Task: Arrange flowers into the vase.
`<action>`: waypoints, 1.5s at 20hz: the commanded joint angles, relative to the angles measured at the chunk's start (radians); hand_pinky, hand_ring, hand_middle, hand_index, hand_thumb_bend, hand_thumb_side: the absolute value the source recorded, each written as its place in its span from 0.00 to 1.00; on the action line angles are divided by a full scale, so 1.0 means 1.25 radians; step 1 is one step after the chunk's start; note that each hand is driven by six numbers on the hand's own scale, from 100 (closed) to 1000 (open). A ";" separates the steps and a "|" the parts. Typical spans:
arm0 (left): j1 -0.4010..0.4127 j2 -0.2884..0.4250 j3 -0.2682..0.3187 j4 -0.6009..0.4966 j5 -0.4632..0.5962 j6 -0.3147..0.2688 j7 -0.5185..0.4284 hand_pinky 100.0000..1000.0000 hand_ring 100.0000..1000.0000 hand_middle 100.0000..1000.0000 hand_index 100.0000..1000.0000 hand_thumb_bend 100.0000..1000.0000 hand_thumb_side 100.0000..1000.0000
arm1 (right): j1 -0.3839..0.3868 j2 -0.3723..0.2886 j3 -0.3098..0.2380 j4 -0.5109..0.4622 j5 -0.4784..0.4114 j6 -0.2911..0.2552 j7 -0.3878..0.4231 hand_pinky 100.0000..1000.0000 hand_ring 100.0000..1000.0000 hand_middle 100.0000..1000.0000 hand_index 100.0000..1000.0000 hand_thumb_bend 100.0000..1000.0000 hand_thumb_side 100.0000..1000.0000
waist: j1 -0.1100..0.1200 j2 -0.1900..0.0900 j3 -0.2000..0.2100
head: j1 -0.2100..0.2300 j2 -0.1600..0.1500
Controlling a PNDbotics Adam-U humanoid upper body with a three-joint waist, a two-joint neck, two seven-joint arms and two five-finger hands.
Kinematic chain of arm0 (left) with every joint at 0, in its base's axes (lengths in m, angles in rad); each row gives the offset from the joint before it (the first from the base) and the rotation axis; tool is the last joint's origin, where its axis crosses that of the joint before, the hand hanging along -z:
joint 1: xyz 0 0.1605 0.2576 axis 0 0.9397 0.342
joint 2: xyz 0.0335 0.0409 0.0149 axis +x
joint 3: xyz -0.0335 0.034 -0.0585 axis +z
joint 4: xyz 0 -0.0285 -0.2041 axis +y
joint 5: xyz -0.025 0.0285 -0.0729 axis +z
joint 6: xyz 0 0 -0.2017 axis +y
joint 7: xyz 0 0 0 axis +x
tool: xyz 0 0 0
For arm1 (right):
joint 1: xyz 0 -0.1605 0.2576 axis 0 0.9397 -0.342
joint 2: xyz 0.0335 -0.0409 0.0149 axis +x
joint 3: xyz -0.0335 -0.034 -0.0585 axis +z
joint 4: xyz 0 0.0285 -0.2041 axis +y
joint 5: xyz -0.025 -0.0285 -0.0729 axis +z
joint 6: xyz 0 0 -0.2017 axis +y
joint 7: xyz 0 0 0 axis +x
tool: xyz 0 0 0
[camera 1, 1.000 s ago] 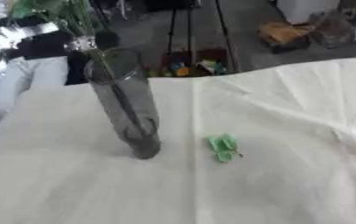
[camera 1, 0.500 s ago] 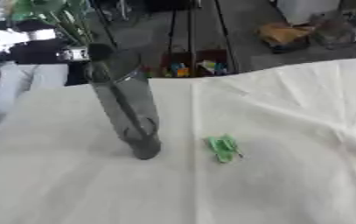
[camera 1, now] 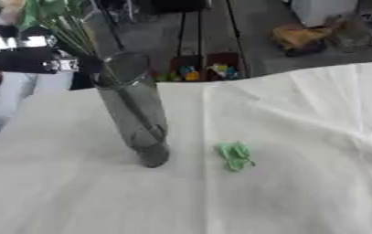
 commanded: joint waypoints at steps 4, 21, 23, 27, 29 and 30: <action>-0.005 0.031 0.022 -0.017 0.002 0.014 -0.015 1.00 1.00 1.00 1.00 1.00 1.00 | -0.008 -0.009 -0.002 -0.013 -0.011 0.003 0.004 0.59 0.50 0.41 0.69 0.00 1.00 | -0.008 -0.012 0.002 | 0.000 -0.014; 0.030 0.065 0.036 -0.020 0.019 0.002 -0.015 1.00 1.00 1.00 1.00 1.00 1.00 | -0.009 -0.009 -0.005 -0.013 -0.011 0.002 0.001 0.59 0.50 0.41 0.70 0.00 1.00 | -0.012 -0.008 0.003 | 0.001 -0.018; 0.032 0.066 0.037 -0.021 0.022 0.001 -0.015 1.00 1.00 1.00 1.00 1.00 1.00 | -0.009 -0.009 -0.005 -0.013 -0.011 0.002 0.001 0.59 0.50 0.41 0.70 0.00 1.00 | -0.012 -0.008 0.003 | 0.001 -0.019; 0.040 0.072 0.038 -0.021 0.029 -0.004 -0.015 1.00 1.00 1.00 1.00 1.00 1.00 | -0.009 -0.009 -0.005 -0.013 -0.011 0.003 0.001 0.59 0.50 0.41 0.70 0.00 1.00 | -0.012 -0.007 0.003 | 0.001 -0.020; 0.045 0.076 0.039 -0.020 0.033 -0.007 -0.015 1.00 1.00 1.00 1.00 1.00 1.00 | -0.009 -0.009 -0.006 -0.013 -0.011 0.003 0.000 0.59 0.50 0.41 0.70 0.00 1.00 | -0.011 -0.007 0.003 | 0.001 -0.021; 0.048 0.078 0.039 -0.020 0.034 -0.009 -0.015 1.00 1.00 1.00 1.00 1.00 1.00 | -0.009 -0.009 -0.006 -0.013 -0.011 0.003 0.000 0.59 0.50 0.41 0.70 0.00 1.00 | -0.011 -0.006 0.003 | 0.001 -0.021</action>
